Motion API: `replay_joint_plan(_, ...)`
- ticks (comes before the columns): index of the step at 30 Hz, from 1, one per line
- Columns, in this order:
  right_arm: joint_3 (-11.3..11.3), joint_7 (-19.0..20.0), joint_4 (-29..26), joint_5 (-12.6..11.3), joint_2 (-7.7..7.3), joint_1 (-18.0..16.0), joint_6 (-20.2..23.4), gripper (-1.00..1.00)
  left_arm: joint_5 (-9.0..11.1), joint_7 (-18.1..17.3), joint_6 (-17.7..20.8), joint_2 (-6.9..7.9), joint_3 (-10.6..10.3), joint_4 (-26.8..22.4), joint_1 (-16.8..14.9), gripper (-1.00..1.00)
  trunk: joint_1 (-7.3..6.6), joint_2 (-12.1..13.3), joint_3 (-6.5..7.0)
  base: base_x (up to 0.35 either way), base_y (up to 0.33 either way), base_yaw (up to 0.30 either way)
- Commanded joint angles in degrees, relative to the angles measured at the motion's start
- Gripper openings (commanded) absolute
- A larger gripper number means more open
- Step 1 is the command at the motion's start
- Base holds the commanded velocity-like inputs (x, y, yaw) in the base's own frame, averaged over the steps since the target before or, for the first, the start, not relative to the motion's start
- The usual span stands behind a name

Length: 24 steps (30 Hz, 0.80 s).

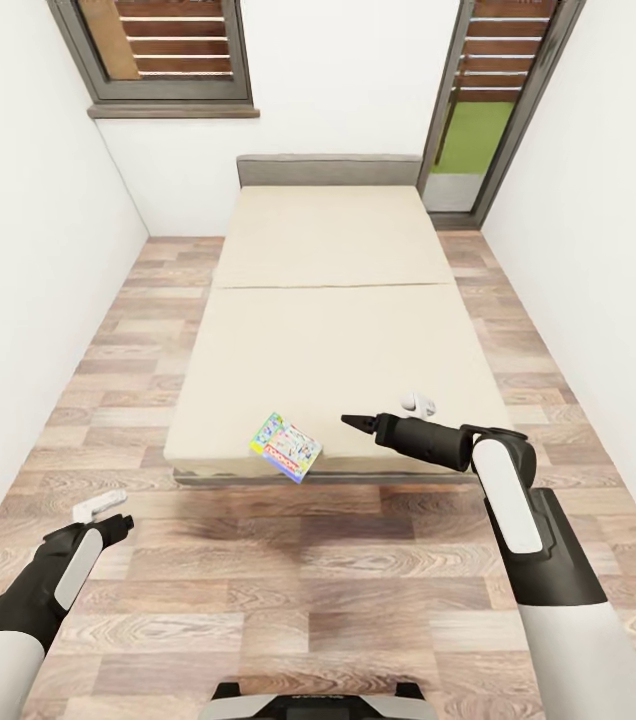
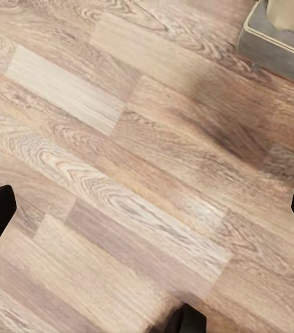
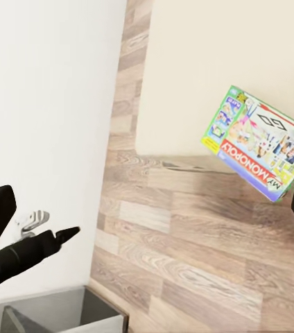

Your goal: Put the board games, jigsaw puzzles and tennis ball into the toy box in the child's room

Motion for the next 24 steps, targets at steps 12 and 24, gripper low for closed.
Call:
replay_joint_plan(12,-0.11,0.17,0.09,2.35,-0.13,1.64,0.31,1.0,0.62,0.45,0.21,0.09,-0.03,-0.1,-0.02,1.0,0.03,-0.09,1.07,0.0,0.0,0.0)
replay_joint_plan(24,-0.27,0.27,0.08,3.51,-0.81,3.24,0.31,1.0,0.58,0.45,-2.13,-0.07,-0.11,1.22,-0.03,1.0,0.03,-0.09,2.21,0.0,0.0,0.0)
